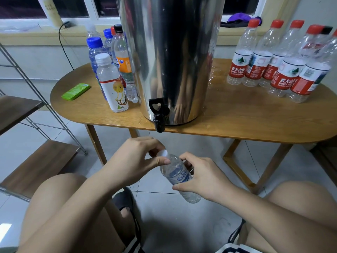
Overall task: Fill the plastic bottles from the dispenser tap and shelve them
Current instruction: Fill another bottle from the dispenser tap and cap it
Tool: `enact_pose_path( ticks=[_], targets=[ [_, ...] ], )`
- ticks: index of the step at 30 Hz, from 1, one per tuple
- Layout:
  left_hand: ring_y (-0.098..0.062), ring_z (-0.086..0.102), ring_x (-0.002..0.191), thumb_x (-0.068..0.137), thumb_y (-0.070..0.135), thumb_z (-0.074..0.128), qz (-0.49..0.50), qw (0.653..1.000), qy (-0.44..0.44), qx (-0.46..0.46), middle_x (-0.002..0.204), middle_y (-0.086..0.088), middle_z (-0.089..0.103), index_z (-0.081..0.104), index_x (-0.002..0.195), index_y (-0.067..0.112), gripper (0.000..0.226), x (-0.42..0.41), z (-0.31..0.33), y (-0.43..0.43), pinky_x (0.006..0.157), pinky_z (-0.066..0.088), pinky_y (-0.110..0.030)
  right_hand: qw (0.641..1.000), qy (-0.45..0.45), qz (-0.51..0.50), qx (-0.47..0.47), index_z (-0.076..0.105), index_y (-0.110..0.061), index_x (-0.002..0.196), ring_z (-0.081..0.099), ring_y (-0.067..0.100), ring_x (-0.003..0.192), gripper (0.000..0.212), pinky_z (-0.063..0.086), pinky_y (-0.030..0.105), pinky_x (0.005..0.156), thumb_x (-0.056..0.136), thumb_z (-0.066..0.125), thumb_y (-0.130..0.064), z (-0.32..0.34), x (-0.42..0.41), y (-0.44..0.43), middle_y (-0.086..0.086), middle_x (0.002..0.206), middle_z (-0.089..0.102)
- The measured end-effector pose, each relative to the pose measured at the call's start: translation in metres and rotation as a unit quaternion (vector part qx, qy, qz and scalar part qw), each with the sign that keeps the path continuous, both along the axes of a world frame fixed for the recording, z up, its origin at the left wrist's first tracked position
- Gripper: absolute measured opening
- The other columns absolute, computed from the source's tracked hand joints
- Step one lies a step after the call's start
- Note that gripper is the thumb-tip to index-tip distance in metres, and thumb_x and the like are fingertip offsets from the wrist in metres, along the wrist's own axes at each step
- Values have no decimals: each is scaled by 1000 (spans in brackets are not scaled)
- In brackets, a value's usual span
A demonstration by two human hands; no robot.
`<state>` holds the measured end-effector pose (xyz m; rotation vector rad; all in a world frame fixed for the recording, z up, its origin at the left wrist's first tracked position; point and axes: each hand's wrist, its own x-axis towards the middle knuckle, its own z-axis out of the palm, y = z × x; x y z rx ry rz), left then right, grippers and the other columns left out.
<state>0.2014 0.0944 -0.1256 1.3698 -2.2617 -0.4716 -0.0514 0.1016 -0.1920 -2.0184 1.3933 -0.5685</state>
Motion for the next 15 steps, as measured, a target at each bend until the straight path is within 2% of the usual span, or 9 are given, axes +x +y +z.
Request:
enact_pose_path(
  ticks=[4, 7, 10, 12, 15],
  targets=[
    [0, 65, 97, 94, 35, 83, -42, 998, 31, 16, 104, 23, 68, 80, 119, 30, 25, 2, 4, 1, 76, 44, -11, 1000, 3, 2, -14, 59, -38, 112, 69, 4, 88, 66, 60, 35, 77, 62, 98, -56, 4, -2, 2, -17, 96, 73],
    [-7, 69, 109, 95, 20, 84, -74, 995, 60, 37, 115, 21, 73, 80, 124, 31, 31, 2, 7, 1, 85, 51, -19, 1000, -4, 4, -19, 61, -38, 113, 69, 5, 90, 66, 59, 35, 78, 61, 99, -53, 7, -4, 1, -17, 98, 73],
    [-2, 70, 110, 93, 38, 84, -53, 995, 79, 29, 117, 25, 75, 80, 125, 33, 33, 2, 9, 2, 83, 52, -17, 1000, -9, 4, -21, 62, -36, 113, 68, 6, 90, 64, 58, 33, 77, 62, 99, -52, 7, -5, 0, -16, 97, 72],
    [0, 69, 100, 87, 54, 82, -32, 997, 72, 1, 106, 24, 75, 82, 117, 30, 38, 0, 9, 4, 74, 49, -12, 1000, -12, 7, -25, 62, -36, 111, 67, 6, 90, 63, 57, 31, 75, 63, 98, -53, 8, -4, 1, -16, 96, 72],
    [1, 67, 88, 85, 57, 82, -22, 998, 62, -26, 90, 22, 71, 81, 102, 27, 35, -4, 6, 5, 69, 43, -6, 999, -18, 15, -27, 63, -38, 111, 68, 7, 91, 62, 57, 32, 76, 63, 98, -51, 7, -3, 1, -16, 97, 72]
  ],
)
